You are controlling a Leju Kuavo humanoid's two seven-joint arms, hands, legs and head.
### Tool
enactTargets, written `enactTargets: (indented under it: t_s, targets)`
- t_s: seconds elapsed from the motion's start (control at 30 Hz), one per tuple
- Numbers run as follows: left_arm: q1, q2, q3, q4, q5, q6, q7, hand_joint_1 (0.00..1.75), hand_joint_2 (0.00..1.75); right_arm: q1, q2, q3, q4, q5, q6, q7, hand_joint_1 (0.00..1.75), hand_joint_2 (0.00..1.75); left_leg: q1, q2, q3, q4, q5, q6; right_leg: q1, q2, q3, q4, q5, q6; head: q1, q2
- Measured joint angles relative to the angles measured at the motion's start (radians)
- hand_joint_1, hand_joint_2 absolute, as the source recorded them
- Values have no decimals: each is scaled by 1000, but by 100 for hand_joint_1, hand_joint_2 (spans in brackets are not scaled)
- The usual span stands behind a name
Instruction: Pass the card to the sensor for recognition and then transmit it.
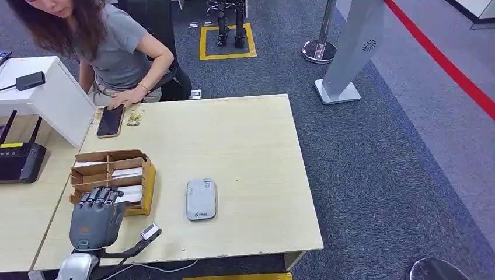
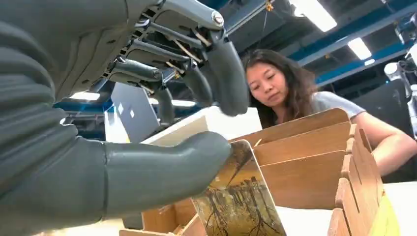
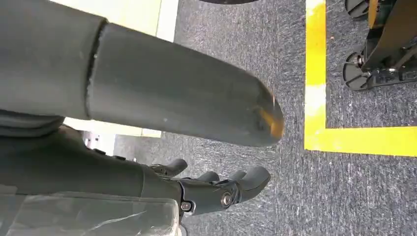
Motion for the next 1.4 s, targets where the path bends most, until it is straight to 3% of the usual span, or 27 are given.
enactTargets:
  t_s: [0.07,0.13,0.6,0.7,0.73,0.77,0.8,0.83,1.4]
  targets:
    - [0,0,0,0,12,-7,-3,105,175,0,-1,0,0,0,-5,-2,0,0,0,0,0,0,0,0,0,0,0,0,0,0,0,0]
    - [0,0,0,0,20,-10,-3,138,175,0,-2,0,0,-1,-11,-10,0,0,0,0,0,0,0,0,0,0,0,0,0,0,0,0]
    - [-1,0,0,0,52,-20,-10,145,175,-1,-21,0,-1,-12,-31,-40,0,0,0,0,0,0,0,0,0,0,0,0,0,0,0,0]
    - [-2,0,0,0,52,-19,-10,155,175,-1,-22,0,-1,-12,-31,-41,0,0,0,0,0,0,0,0,0,0,0,0,0,0,0,0]
    - [-2,0,0,0,53,-19,-11,148,175,-1,-22,0,-1,-12,-31,-42,0,0,0,0,0,0,0,0,0,0,0,0,0,0,0,0]
    - [-3,0,0,0,54,-19,-11,98,175,-1,-22,0,-1,-12,-31,-42,0,0,0,0,0,0,0,0,0,0,0,0,0,0,0,0]
    - [-4,0,0,0,54,-19,-12,10,175,-1,-22,0,-1,-12,-31,-43,0,0,0,0,0,0,0,0,0,0,0,0,0,0,0,0]
    - [-5,0,0,0,55,-20,-12,0,175,-1,-22,0,-1,-12,-31,-43,0,0,0,0,0,0,0,0,0,0,0,0,0,0,0,0]
    - [-41,1,0,19,30,-19,-13,0,175,-7,-23,0,-1,-10,-19,-45,0,0,0,0,0,0,0,0,0,0,0,0,0,0,0,0]
